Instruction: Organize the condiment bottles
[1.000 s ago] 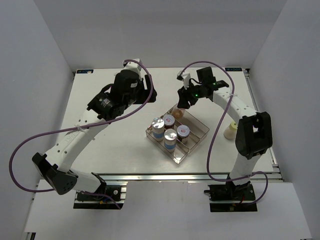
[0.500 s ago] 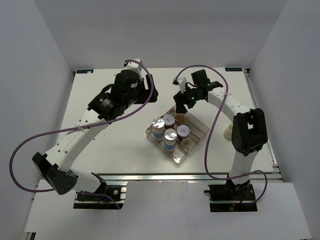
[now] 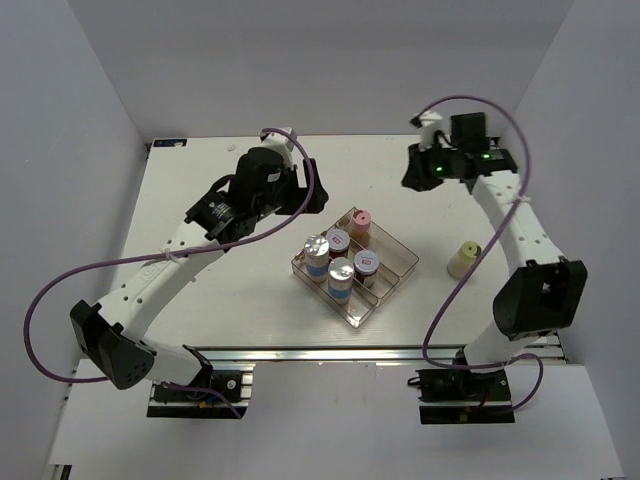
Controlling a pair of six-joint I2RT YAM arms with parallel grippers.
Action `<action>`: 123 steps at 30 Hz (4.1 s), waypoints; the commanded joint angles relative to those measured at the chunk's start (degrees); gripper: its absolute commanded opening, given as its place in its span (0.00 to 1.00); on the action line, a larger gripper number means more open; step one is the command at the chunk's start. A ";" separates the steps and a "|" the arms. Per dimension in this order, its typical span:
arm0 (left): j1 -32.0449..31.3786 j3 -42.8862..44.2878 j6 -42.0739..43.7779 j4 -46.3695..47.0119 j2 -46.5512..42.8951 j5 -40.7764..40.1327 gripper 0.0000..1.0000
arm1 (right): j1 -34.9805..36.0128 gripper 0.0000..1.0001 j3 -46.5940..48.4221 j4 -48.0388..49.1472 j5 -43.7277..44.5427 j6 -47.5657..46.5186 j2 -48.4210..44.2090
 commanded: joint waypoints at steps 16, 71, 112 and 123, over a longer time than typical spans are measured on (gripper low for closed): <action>0.75 -8.44 1.12 6.73 -6.38 3.20 0.97 | -10.82 0.89 -19.93 -9.40 37.65 3.01 -12.86; 1.45 -6.95 1.64 4.18 -6.47 1.53 0.97 | -15.48 0.00 -11.52 -5.97 12.35 -3.67 -12.15; 1.63 -6.34 1.29 1.72 -7.61 -0.84 0.97 | 8.95 0.38 -14.23 -4.30 8.99 -10.00 -0.73; 1.63 -6.95 1.03 1.19 -8.67 -1.45 0.97 | 10.09 0.87 -12.57 -5.00 9.00 -9.03 -0.20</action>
